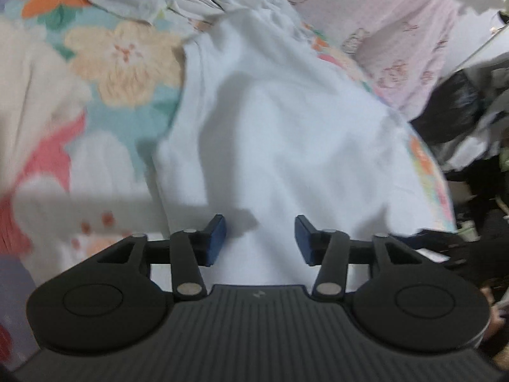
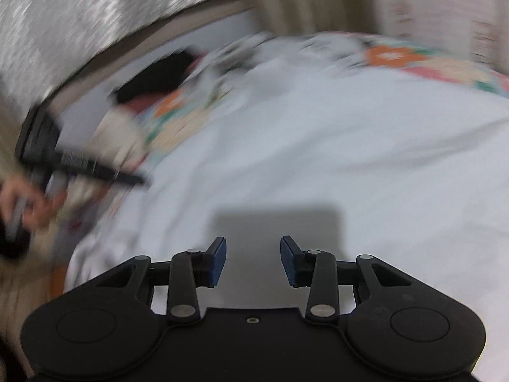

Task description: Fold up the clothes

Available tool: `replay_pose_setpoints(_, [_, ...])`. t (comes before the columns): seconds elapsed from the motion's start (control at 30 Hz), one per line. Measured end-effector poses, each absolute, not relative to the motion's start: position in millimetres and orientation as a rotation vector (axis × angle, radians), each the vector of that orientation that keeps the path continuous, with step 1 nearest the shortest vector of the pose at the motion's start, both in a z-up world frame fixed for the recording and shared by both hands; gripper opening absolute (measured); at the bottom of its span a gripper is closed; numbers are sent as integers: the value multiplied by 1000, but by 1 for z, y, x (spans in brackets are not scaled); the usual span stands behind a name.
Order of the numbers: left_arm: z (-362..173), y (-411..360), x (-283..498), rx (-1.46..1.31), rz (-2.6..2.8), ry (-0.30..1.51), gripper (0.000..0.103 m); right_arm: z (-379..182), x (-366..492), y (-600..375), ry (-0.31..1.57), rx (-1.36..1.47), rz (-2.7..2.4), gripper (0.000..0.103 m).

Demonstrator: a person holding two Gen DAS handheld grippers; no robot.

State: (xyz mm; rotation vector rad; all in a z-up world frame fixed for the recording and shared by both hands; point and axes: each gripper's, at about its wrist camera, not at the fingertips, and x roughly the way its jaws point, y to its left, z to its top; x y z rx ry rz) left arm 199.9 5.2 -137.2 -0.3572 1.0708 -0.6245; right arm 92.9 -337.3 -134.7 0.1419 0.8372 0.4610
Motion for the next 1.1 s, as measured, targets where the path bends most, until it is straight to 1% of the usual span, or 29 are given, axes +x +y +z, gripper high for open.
replay_pose_setpoints(0.17, [-144,4,178,-345,-645,1128,51,-159,67,-307,981,82,556,43])
replay_pose_setpoints(0.27, [-141,2,171,-339,-671,1136,51,-163,48,-293,1023,-2,632,46])
replay_pose_setpoints(0.37, [-142,-3,163,-314,-674,1147,51,-158,41,-284,1004,-112,631,45])
replay_pose_setpoints(0.5, [-136,-6,155,-259,-659,1130,51,-140,44,-277,926,-105,588,44])
replay_pose_setpoints(0.6, [-120,-2,151,-235,-672,1106,51,-124,46,-265,852,-98,603,44])
replay_pose_setpoints(0.7, [-97,-4,151,-157,-677,1064,51,-120,46,-237,830,-129,666,44])
replay_pose_setpoints(0.8, [-83,-9,155,-99,-695,1054,56,-122,42,-216,831,-147,727,45])
replay_pose_setpoints(0.83, [-82,-11,157,-87,-702,1059,56,-126,43,-207,836,-160,734,48])
replay_pose_setpoints(0.9, [-86,-14,159,-68,-696,1078,56,-133,44,-194,839,-191,718,50])
replay_pose_setpoints(1.03, [-104,-9,160,-81,-665,1058,56,-150,60,-177,863,-184,676,50])
replay_pose_setpoints(1.07, [-108,-5,160,-96,-660,1041,56,-152,63,-175,864,-177,680,46])
replay_pose_setpoints(1.1, [-111,-2,160,-113,-655,1031,56,-153,65,-172,866,-169,684,20])
